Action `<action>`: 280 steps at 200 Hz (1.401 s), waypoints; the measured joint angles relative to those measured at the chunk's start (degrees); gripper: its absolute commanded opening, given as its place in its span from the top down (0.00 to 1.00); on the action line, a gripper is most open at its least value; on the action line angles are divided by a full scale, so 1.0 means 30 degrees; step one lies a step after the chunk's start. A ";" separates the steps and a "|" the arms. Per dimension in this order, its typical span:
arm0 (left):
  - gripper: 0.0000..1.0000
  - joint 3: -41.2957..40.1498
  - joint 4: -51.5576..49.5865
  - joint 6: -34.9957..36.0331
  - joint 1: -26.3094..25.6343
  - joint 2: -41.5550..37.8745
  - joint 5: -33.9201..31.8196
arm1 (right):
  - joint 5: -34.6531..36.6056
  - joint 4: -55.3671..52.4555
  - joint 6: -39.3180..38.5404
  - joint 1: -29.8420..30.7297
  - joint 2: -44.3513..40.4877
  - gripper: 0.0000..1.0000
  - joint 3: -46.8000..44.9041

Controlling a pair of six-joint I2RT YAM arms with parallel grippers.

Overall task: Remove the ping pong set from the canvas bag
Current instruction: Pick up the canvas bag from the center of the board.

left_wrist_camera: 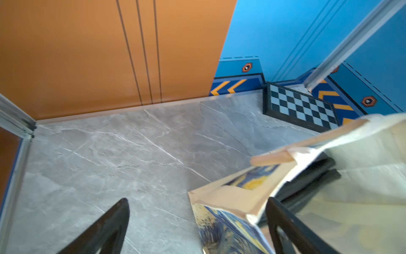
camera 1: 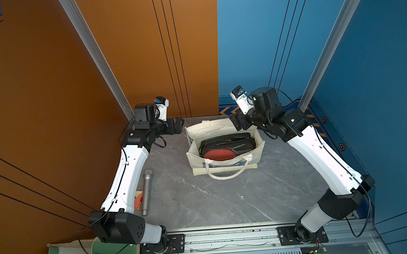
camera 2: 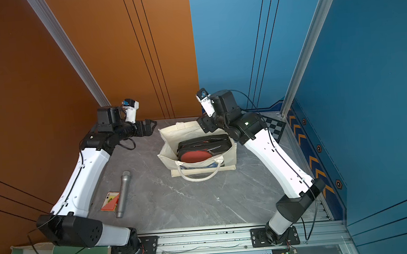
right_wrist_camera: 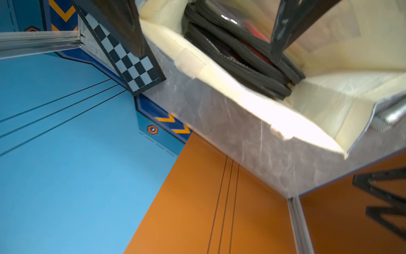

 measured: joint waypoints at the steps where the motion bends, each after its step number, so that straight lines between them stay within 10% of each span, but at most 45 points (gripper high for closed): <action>1: 0.02 0.0051 -0.0102 -0.0015 -0.0087 0.0000 0.0022 | -0.0007 -0.0051 -0.0022 0.0022 0.0044 0.09 0.0000; 130: 0.12 0.4102 -0.6215 0.2120 -0.2659 0.3810 -0.1676 | 0.0175 -0.2943 -0.1056 0.1180 0.3439 0.19 0.0204; 176: 0.52 0.4437 -0.7708 -0.0109 -0.2193 0.3636 -0.0911 | 0.0168 -0.2936 -0.1056 0.1035 0.3453 0.23 0.0211; 253: 0.53 0.5246 -0.8808 -0.1763 -0.2215 0.4175 0.0036 | -0.0197 -0.2936 -0.1064 0.0131 0.3468 0.24 0.0204; 280: 0.71 0.5246 -0.8852 -0.1887 -0.2499 0.4714 -0.0146 | -0.0219 -0.2943 -0.1056 0.0000 0.3497 0.26 0.0204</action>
